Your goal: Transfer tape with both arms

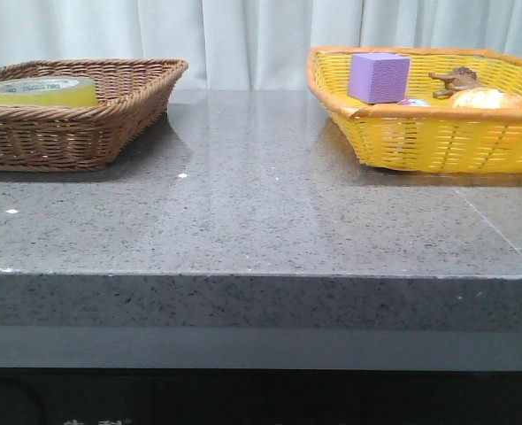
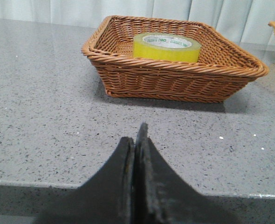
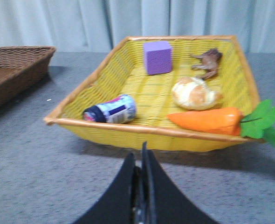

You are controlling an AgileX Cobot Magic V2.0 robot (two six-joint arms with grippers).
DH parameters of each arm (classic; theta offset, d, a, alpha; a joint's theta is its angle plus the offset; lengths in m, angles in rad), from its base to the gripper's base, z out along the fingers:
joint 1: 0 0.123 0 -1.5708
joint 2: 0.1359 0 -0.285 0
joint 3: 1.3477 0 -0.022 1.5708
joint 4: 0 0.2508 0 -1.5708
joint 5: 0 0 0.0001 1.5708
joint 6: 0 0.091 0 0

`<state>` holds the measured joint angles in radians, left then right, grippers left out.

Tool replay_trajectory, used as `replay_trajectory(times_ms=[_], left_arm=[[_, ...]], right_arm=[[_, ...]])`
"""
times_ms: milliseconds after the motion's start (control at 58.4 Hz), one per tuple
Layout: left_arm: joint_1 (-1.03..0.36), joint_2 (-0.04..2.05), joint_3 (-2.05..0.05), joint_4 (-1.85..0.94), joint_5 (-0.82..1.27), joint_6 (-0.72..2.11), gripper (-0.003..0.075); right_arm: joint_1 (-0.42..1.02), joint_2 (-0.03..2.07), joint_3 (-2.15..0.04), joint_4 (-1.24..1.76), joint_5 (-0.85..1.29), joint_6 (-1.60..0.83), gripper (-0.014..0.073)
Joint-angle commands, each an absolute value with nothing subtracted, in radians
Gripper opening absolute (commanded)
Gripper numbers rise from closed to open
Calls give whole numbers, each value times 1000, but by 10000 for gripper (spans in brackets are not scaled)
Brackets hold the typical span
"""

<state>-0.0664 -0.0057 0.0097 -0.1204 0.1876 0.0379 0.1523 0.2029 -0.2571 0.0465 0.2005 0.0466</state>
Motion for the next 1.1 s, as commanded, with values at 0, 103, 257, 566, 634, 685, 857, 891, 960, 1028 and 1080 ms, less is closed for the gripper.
replay_trajectory(times_ms=[0, 103, 257, 566, 634, 685, 857, 891, 960, 1028, 1080], left_arm=[[-63, -25, 48, -132, 106, 26, -20], [-63, -25, 48, -132, 106, 26, -20], [-63, -25, 48, -132, 106, 26, -20], [-63, -25, 48, -132, 106, 26, -20], [-63, -25, 48, -132, 106, 26, -20], [-63, -25, 48, -132, 106, 26, -20], [-63, -25, 48, -132, 106, 26, -20], [-63, -25, 48, -132, 106, 26, -20], [-63, -25, 48, -132, 106, 26, -20], [-63, -25, 48, -132, 106, 26, -20], [-63, -25, 48, -132, 106, 26, -20]], right_arm=[[107, 169, -219, 38, 43, 16, -90], [76, 88, -123, 64, 33, 16, -90], [58, -26, -20, 110, 64, 16, -90], [58, -37, 2, 121, 95, 17, -90], [58, -37, 2, 121, 97, 17, -90], [58, -37, 2, 121, 98, 17, -90], [58, -37, 2, 121, 98, 17, -90], [58, -37, 2, 121, 98, 17, -90], [58, -37, 2, 121, 98, 17, -90], [58, -37, 2, 121, 98, 17, -90], [58, -37, 2, 121, 98, 17, -90]])
